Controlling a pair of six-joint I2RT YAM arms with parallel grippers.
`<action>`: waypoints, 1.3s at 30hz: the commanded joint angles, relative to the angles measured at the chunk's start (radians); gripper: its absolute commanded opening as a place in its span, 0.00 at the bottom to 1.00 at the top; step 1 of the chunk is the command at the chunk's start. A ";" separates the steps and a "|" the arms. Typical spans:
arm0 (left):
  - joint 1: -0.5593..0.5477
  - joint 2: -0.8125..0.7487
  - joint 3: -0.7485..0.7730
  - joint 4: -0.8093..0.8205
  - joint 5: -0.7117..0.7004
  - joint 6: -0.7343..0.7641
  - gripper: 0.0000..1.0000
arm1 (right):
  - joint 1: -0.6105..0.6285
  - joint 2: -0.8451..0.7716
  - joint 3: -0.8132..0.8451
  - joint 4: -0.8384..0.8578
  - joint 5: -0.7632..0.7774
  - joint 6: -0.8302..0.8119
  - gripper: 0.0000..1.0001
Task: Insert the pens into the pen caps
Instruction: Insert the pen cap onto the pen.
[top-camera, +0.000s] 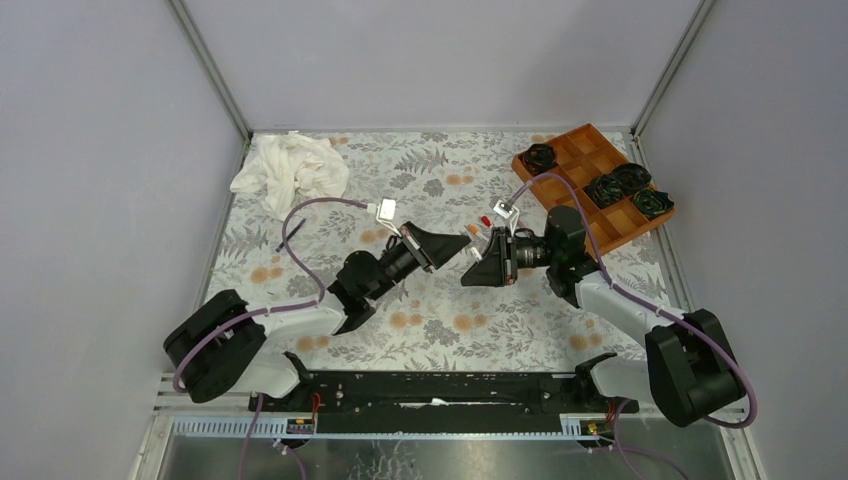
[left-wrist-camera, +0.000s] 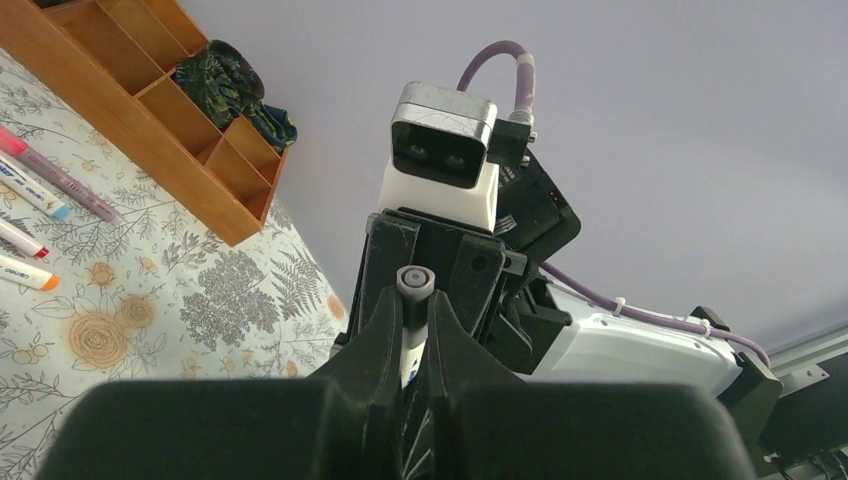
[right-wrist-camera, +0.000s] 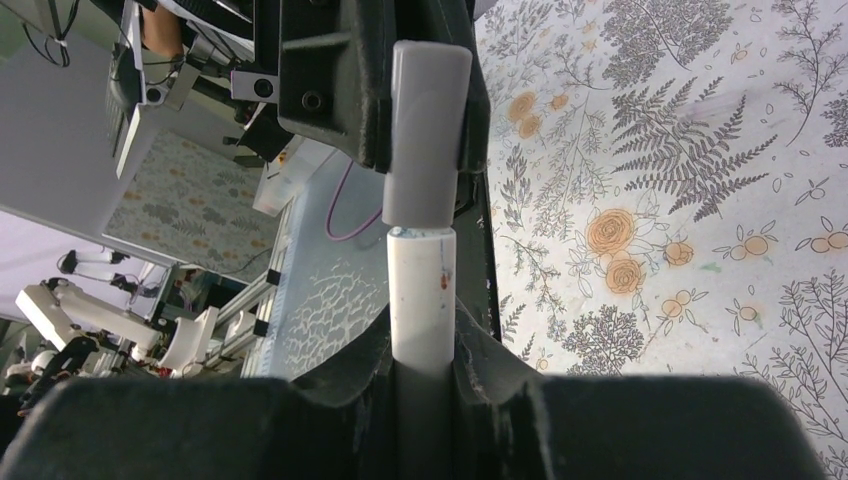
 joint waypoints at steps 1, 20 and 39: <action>-0.048 -0.044 0.007 -0.088 0.048 0.036 0.13 | -0.015 -0.025 0.009 0.094 0.039 -0.025 0.00; -0.049 -0.203 -0.054 -0.191 -0.013 0.104 0.51 | -0.014 -0.038 0.002 0.142 0.001 -0.010 0.00; -0.043 -0.120 0.071 -0.005 0.058 0.341 0.99 | -0.006 -0.050 -0.003 0.257 -0.141 0.026 0.00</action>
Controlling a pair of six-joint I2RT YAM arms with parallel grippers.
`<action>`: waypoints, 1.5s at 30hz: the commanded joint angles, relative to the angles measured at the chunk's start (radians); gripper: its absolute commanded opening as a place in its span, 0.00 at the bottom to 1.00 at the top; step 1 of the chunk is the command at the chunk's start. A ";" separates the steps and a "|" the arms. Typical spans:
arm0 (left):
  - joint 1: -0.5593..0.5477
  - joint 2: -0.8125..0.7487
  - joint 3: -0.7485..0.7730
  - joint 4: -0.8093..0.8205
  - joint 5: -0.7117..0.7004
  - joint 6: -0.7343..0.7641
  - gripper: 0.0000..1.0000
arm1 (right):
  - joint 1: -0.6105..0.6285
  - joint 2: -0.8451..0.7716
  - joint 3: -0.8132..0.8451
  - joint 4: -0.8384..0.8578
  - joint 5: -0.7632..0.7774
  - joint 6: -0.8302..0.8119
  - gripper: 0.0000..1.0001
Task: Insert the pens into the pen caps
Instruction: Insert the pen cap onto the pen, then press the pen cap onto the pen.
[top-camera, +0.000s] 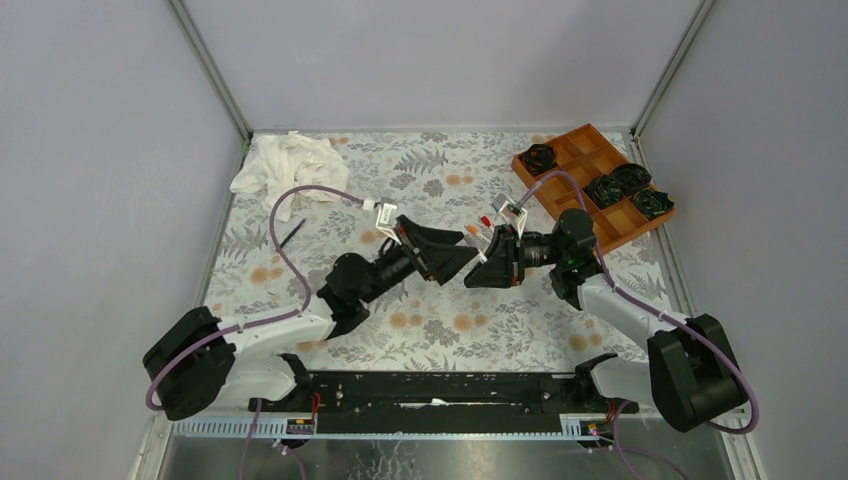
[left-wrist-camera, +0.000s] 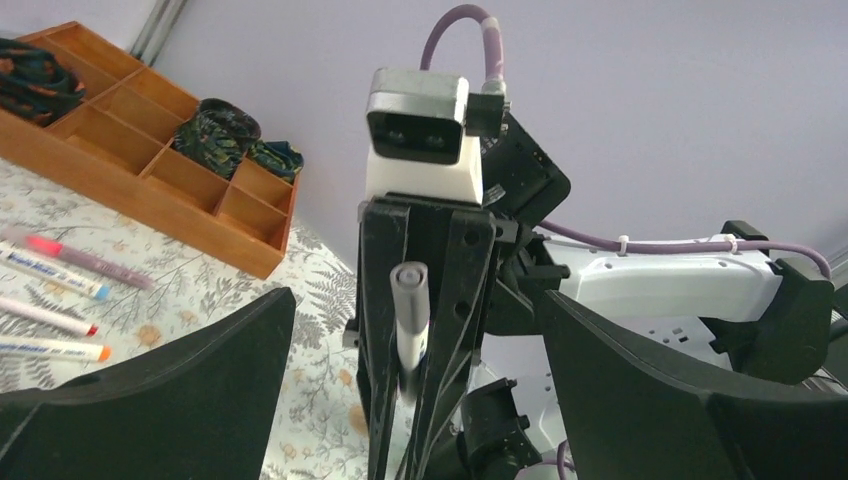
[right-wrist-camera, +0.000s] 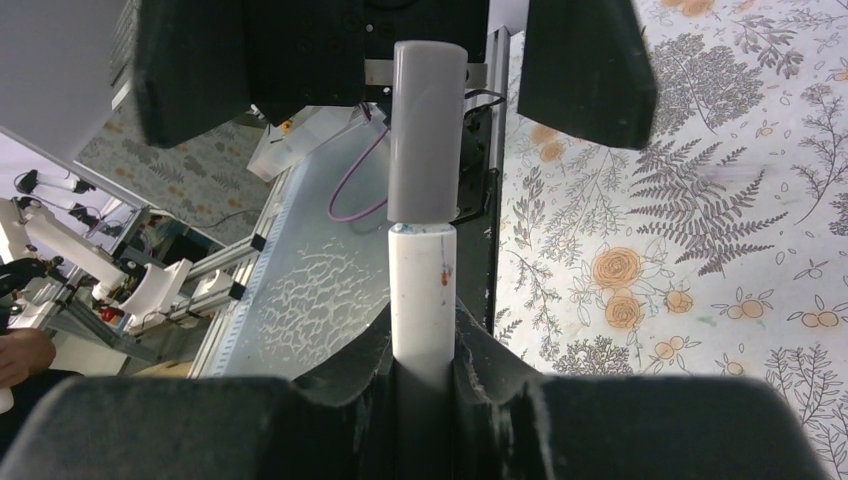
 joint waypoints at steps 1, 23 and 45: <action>0.003 0.079 0.081 0.131 0.035 0.017 0.98 | 0.005 -0.028 0.012 0.043 -0.039 0.000 0.00; 0.017 0.203 0.134 0.199 0.146 -0.090 0.00 | 0.005 -0.033 0.030 0.005 -0.042 -0.011 0.00; -0.094 0.157 0.191 -0.385 0.054 -0.159 0.00 | 0.002 -0.047 0.242 -0.754 0.186 -0.594 0.00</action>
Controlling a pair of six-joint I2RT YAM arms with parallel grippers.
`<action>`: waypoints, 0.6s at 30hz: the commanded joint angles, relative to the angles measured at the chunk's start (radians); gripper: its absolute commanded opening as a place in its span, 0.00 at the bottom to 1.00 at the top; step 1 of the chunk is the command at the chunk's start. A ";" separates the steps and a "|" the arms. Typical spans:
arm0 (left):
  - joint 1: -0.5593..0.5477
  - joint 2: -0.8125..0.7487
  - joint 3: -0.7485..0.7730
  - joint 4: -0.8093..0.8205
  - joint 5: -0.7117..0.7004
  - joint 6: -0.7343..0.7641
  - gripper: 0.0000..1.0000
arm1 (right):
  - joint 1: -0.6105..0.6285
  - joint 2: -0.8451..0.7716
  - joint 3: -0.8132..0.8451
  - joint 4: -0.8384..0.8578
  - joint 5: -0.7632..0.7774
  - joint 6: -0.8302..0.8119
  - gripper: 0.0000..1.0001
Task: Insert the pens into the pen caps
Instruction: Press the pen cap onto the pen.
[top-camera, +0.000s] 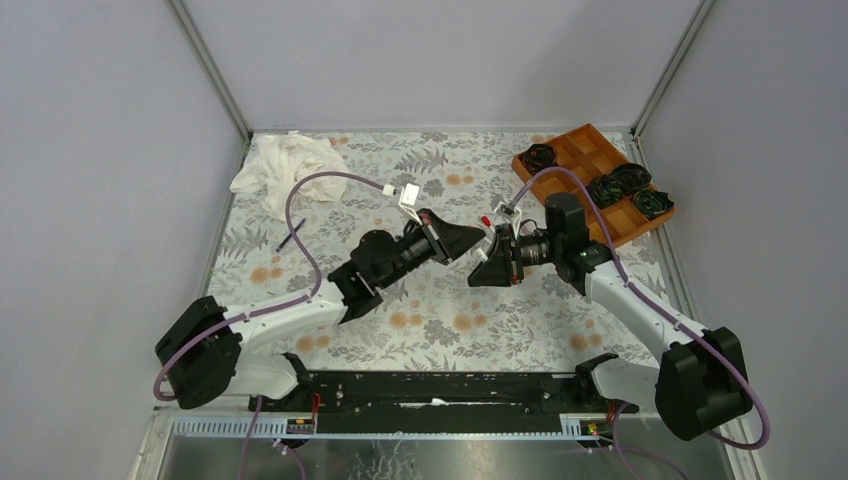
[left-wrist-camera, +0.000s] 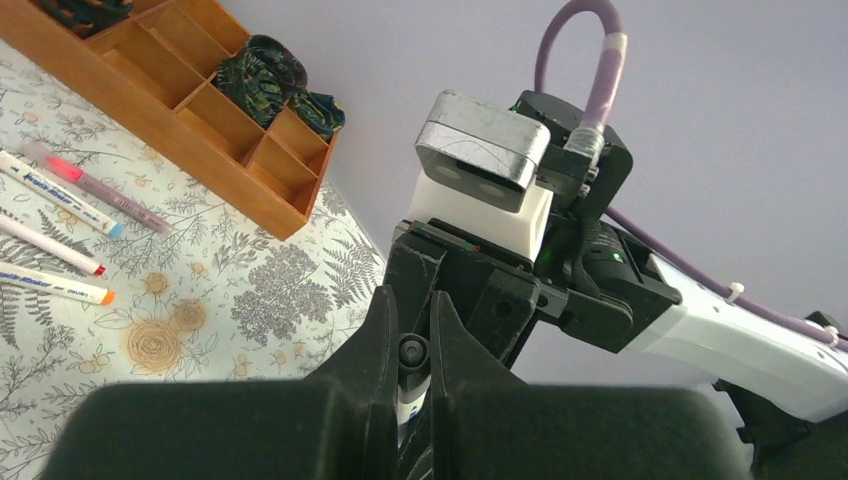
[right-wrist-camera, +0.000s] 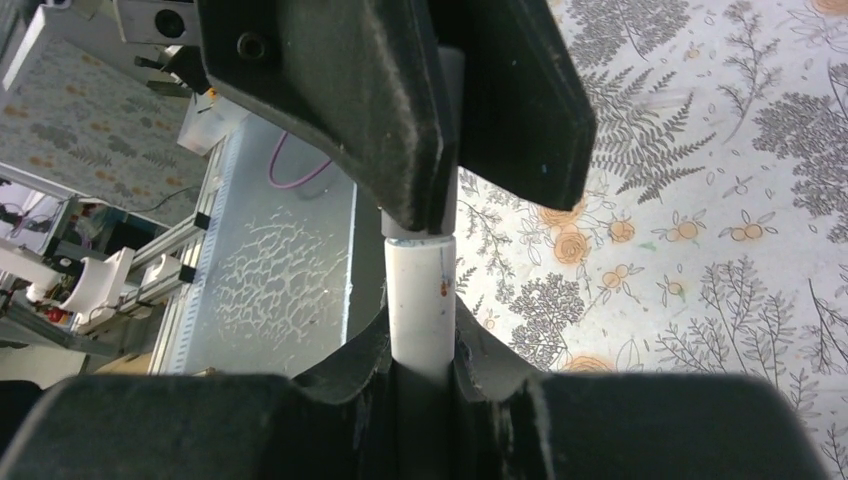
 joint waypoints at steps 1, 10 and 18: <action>-0.090 0.045 -0.033 -0.082 0.075 -0.059 0.00 | 0.002 -0.009 0.054 0.027 0.114 -0.059 0.00; -0.157 0.086 -0.079 0.059 0.103 -0.065 0.00 | -0.029 0.008 -0.010 0.268 0.057 0.147 0.00; -0.184 0.085 -0.057 -0.080 0.231 -0.016 0.00 | -0.057 0.012 -0.033 0.358 0.023 0.210 0.00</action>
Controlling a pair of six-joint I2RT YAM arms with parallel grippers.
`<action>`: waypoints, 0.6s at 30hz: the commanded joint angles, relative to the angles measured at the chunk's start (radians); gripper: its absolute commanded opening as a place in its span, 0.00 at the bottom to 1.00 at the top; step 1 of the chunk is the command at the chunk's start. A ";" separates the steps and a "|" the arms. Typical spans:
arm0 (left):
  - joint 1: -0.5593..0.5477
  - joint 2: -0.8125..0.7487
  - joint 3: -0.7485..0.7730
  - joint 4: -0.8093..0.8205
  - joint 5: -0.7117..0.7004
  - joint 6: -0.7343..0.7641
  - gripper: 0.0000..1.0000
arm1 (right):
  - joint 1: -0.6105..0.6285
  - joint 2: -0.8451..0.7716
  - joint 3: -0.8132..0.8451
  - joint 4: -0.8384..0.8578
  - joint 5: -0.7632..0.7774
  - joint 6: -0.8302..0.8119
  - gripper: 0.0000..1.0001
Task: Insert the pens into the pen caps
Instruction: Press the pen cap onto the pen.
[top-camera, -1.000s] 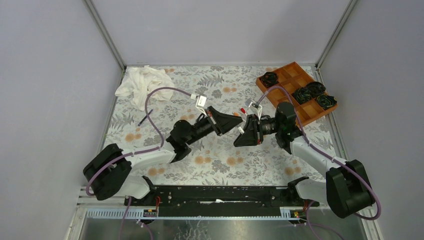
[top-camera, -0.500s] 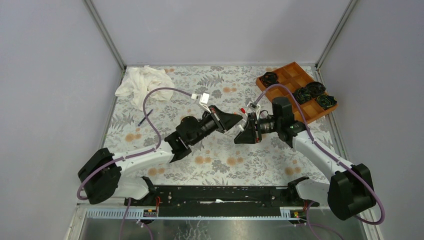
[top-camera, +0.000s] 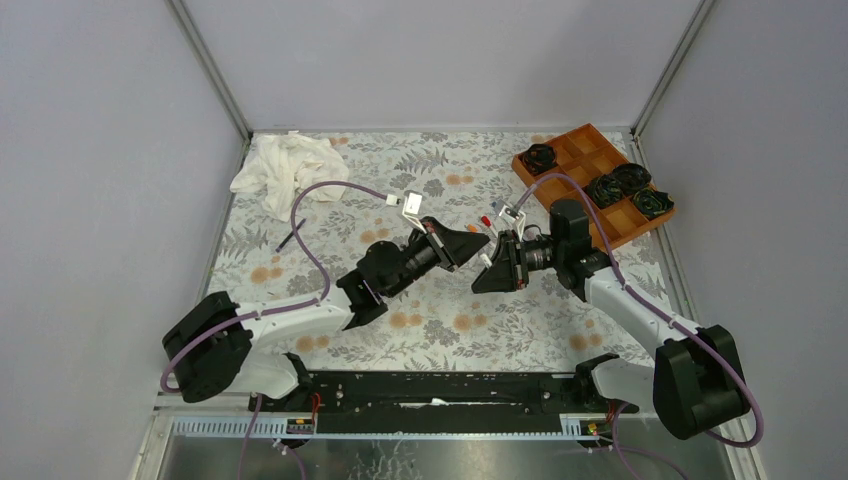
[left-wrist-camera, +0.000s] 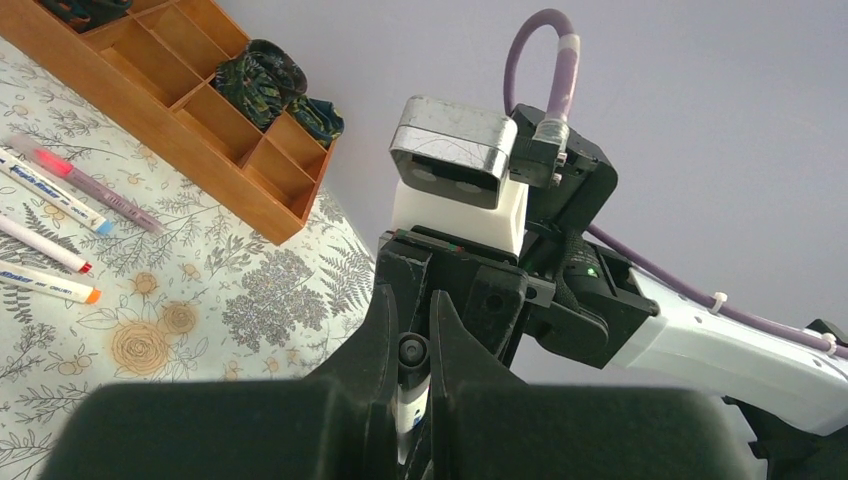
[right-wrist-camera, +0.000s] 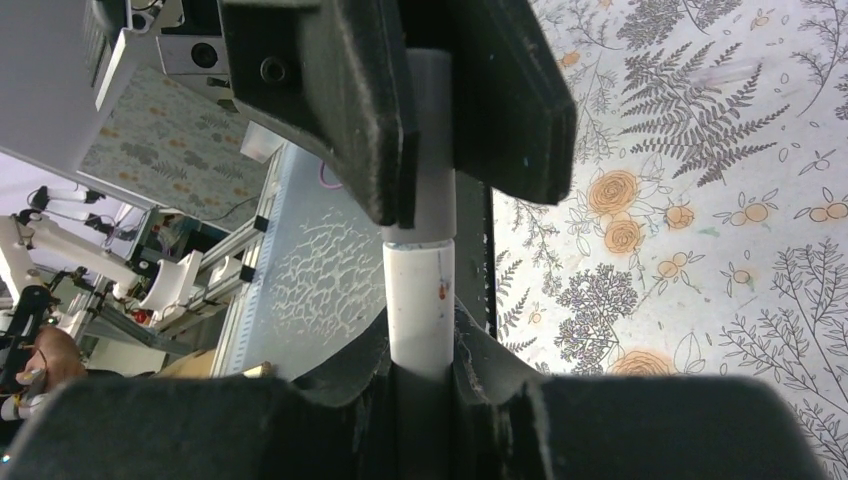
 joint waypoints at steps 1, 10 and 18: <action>-0.125 0.036 -0.001 -0.206 0.348 0.014 0.00 | -0.018 0.009 0.059 0.201 0.103 0.038 0.00; -0.155 0.074 0.039 -0.333 0.353 -0.088 0.00 | -0.018 -0.003 0.125 -0.079 0.322 -0.183 0.00; -0.229 0.107 0.092 -0.389 0.433 0.079 0.00 | -0.033 0.011 0.052 0.226 0.139 0.061 0.00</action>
